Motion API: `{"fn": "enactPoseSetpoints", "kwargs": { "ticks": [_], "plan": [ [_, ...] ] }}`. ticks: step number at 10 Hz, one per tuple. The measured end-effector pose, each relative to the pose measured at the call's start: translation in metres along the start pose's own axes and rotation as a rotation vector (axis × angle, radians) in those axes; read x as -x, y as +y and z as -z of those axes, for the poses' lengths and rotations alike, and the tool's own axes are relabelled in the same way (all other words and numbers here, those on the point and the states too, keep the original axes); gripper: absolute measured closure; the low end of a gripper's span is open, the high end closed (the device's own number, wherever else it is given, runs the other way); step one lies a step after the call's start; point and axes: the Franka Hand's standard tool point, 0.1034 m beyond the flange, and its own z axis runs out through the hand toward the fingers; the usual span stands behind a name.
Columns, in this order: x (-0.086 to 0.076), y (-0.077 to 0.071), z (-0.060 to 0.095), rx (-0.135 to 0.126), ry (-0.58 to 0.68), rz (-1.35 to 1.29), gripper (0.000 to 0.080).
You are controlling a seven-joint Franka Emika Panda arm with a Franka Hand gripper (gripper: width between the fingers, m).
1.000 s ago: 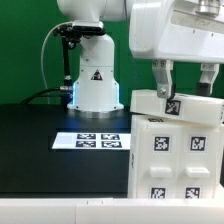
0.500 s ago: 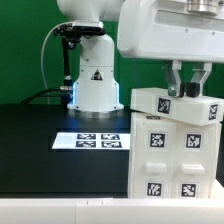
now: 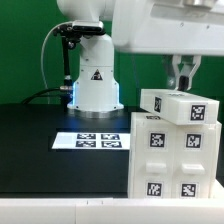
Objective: Assemble cabinet
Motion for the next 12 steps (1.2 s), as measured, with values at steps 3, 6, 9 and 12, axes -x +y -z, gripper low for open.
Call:
{"fn": "enactPoseSetpoints", "kwargs": {
  "ticks": [3,6,9,12],
  "plan": [
    [0.001,-0.001,0.003,-0.004,-0.004,0.007,0.0609],
    [0.004,-0.001,-0.002,-0.021,-0.007,-0.046,0.0416],
    [0.007,0.005,-0.015,-0.019,-0.018,-0.108,0.0086],
    [0.008,0.004,-0.028,-0.011,-0.021,-0.129,0.0004]
  ]
}}
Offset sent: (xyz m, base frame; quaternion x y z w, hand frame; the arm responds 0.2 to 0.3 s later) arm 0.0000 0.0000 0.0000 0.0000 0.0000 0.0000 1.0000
